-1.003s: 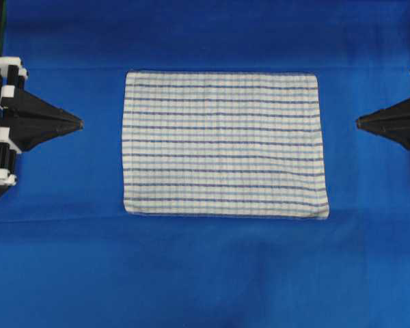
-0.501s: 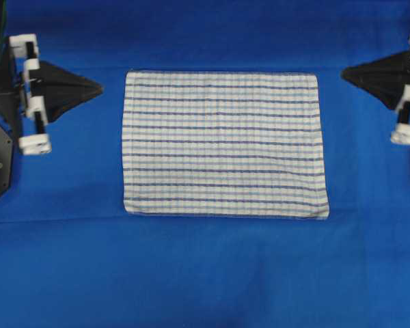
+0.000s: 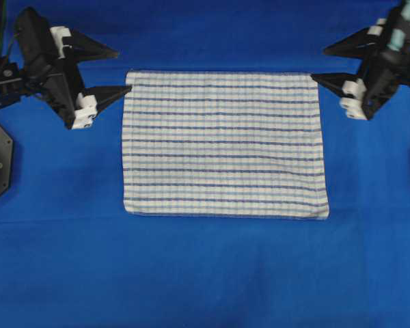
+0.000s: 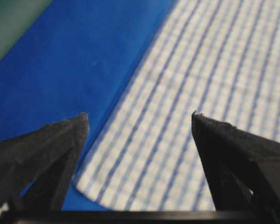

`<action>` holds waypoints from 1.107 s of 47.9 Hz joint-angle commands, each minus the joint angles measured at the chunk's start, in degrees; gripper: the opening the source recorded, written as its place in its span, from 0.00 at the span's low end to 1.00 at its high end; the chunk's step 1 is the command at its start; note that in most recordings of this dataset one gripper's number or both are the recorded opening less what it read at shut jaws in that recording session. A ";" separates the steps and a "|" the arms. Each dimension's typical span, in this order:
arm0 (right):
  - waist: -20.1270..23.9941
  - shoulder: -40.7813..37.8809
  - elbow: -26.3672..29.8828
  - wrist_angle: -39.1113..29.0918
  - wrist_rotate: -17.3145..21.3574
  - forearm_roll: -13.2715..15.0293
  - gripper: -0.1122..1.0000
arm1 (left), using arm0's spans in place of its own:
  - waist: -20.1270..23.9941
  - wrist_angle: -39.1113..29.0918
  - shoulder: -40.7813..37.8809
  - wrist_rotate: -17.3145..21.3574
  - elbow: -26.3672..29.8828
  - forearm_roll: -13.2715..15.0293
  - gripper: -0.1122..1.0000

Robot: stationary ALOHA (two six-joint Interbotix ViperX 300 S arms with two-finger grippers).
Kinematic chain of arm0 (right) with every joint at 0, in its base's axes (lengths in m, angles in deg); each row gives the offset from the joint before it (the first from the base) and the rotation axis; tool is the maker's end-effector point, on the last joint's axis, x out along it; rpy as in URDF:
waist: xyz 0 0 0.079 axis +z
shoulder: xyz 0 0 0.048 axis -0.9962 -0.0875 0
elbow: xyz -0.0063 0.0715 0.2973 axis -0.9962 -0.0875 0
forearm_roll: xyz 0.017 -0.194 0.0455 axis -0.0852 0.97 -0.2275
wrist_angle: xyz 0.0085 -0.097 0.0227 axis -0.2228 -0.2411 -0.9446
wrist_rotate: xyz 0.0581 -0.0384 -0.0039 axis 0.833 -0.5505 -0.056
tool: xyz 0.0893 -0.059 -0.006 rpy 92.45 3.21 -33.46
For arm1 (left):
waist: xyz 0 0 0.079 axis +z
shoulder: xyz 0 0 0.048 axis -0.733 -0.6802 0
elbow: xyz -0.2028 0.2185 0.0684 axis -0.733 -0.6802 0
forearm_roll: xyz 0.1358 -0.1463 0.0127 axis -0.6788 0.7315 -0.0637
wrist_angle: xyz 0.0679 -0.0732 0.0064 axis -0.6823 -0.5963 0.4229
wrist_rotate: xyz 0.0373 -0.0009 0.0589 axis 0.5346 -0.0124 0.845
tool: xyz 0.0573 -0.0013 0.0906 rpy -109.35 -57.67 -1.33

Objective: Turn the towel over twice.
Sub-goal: 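Move both grippers to the far corners of the white striped towel, then pinch the far towel corners with the left and right grippers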

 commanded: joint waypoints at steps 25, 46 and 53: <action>-6.15 -23.73 5.80 6.06 -1.58 0.44 0.66 | 8.17 9.32 -26.72 0.09 5.36 0.09 0.88; -6.15 -23.91 5.80 3.87 -2.72 0.79 0.14 | 8.53 0.53 -29.53 0.00 8.00 0.09 0.15; -6.24 -23.91 6.06 3.96 -2.72 0.79 0.14 | 7.91 0.44 -29.18 -0.09 8.00 0.09 0.13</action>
